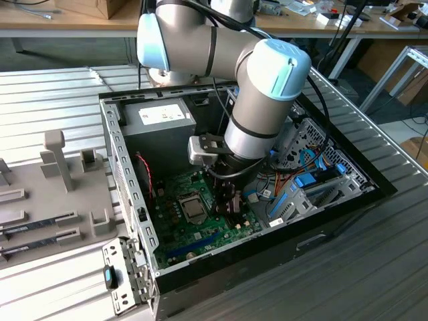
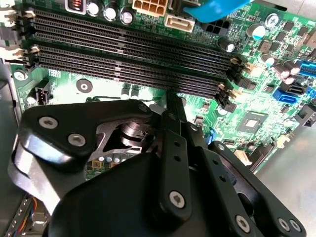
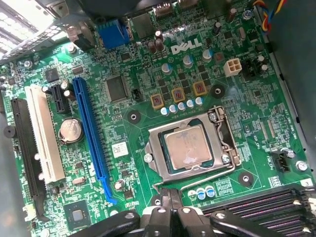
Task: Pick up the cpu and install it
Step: 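Install the first cpu locking lever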
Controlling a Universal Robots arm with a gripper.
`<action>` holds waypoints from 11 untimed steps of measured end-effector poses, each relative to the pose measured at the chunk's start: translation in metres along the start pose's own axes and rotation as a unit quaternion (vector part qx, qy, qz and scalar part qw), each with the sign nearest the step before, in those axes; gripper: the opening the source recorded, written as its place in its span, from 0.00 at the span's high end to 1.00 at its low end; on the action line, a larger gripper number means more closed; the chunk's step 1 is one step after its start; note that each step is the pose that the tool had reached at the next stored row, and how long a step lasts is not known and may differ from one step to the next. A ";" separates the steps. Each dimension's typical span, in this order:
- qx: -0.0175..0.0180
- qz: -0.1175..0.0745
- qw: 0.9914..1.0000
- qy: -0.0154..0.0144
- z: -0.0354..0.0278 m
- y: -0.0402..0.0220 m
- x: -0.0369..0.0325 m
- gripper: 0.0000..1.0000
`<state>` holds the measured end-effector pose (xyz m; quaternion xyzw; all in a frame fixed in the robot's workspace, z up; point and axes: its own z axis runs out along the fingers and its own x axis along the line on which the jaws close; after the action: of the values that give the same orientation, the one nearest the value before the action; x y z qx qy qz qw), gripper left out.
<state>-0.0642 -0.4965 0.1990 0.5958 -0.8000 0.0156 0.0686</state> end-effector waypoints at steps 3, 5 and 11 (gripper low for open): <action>0.000 0.000 1.000 0.000 0.0015 -0.0017 -0.0007 0.89; 0.000 0.001 1.000 0.000 0.0050 -0.0021 -0.0012 0.89; -0.001 0.003 1.000 0.005 0.0113 -0.0017 -0.0025 0.89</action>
<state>-0.0628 -0.4959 0.1873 0.5935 -0.8013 0.0181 0.0729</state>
